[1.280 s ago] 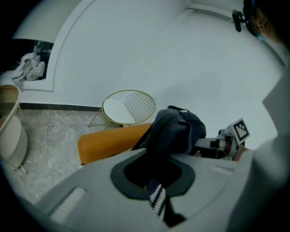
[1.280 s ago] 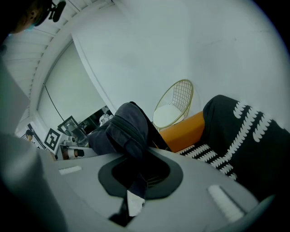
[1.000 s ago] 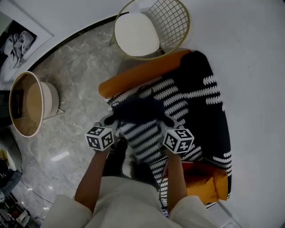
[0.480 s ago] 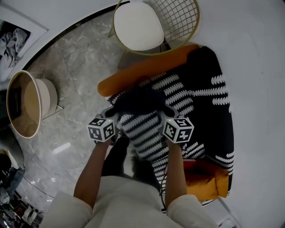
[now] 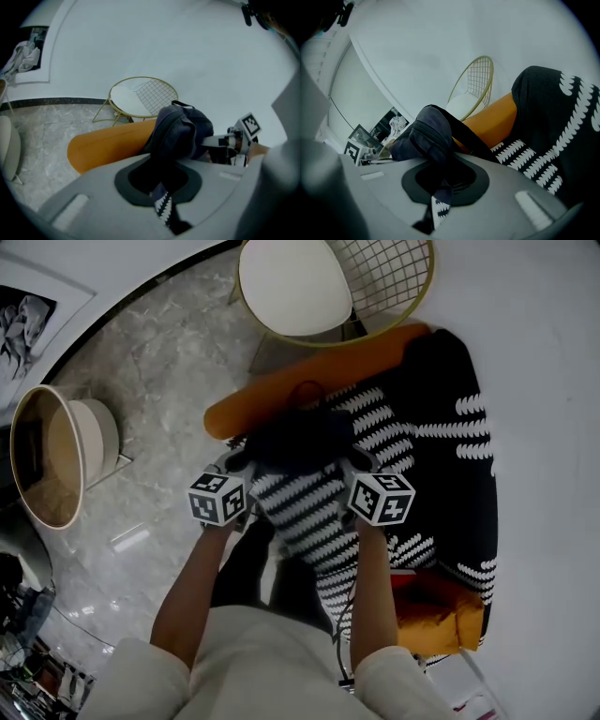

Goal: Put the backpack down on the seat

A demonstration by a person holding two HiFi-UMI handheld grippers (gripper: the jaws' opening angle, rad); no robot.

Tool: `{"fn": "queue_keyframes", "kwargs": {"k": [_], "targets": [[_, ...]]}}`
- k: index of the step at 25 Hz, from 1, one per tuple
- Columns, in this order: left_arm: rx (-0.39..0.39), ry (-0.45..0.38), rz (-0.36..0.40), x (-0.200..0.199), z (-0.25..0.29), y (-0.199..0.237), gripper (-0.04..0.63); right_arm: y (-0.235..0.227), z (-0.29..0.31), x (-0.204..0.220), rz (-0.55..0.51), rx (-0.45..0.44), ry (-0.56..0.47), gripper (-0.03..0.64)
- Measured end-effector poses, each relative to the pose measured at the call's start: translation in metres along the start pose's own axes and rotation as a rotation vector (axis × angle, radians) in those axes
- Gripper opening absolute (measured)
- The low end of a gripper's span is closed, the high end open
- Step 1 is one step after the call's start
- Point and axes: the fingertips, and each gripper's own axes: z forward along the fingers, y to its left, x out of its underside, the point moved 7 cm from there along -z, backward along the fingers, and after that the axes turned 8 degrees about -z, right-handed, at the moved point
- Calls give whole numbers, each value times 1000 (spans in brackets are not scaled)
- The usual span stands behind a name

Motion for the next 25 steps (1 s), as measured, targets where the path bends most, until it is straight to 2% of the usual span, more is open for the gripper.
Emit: {"fn": "queue_keyframes", "kwargs": {"k": [7, 15, 22, 25], "targets": [[1, -10, 34, -7, 11, 8, 11, -17, 18, -10, 3, 34, -28, 15], [-21, -18, 78, -31, 28, 30, 12, -33, 47, -30, -74, 108, -48, 15], [-20, -30, 81, -44, 40, 47, 15, -40, 80, -41, -104, 130, -49, 17], [-17, -43, 74, -47, 46, 57, 18, -49, 101, -43, -70, 105, -54, 18]]}}
